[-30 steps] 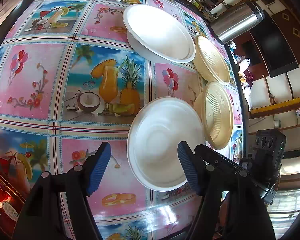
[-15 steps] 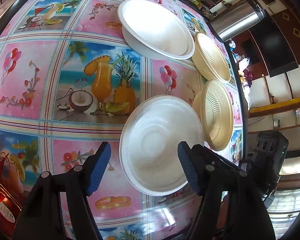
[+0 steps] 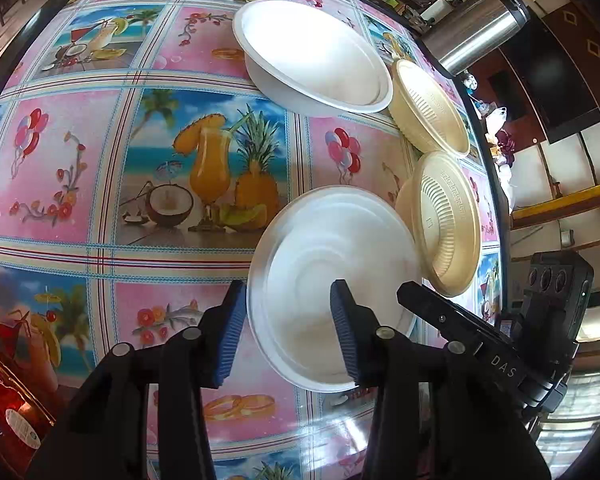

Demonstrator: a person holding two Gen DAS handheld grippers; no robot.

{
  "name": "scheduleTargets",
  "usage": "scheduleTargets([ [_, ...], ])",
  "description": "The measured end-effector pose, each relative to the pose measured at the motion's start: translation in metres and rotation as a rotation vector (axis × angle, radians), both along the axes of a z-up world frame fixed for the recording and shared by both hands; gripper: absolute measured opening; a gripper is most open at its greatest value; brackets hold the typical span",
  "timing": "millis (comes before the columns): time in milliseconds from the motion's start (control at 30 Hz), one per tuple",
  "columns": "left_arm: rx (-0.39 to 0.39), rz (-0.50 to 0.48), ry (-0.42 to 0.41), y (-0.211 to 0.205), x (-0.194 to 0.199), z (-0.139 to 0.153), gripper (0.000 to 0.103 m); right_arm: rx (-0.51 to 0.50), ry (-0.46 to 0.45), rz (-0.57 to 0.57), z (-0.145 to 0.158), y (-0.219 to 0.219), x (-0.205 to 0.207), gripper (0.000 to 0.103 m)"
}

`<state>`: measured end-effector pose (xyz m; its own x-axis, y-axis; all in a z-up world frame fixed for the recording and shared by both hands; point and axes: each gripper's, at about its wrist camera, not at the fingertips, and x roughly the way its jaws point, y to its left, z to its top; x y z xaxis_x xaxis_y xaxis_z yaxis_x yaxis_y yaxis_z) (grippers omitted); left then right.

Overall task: Organize plates and bowls
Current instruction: 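Close the left gripper on the white plate rim while the right gripper closes too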

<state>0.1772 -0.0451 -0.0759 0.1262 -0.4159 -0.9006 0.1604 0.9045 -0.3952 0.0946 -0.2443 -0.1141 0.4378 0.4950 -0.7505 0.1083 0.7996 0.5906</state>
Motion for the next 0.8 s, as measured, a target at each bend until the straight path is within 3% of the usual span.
scheduleTargets([
  [133, 0.007, 0.007, -0.011, 0.0008, -0.0001, 0.0006, 0.021, -0.006, 0.000, 0.001, -0.0001, -0.0004, 0.0000, 0.020],
  [200, 0.008, 0.012, -0.014, 0.0025, 0.0007, 0.0004, 0.017, -0.012, 0.004, 0.001, -0.0010, -0.0001, 0.0005, 0.012],
  [400, 0.016, 0.022, -0.018, 0.0073, 0.0017, -0.0005, 0.006, -0.016, -0.001, -0.010, -0.0015, -0.0021, 0.0003, 0.009],
  [800, 0.021, 0.003, -0.034, 0.0049, -0.0002, 0.0003, 0.005, -0.014, -0.001, -0.029, -0.0027, -0.0070, -0.0004, 0.008],
])
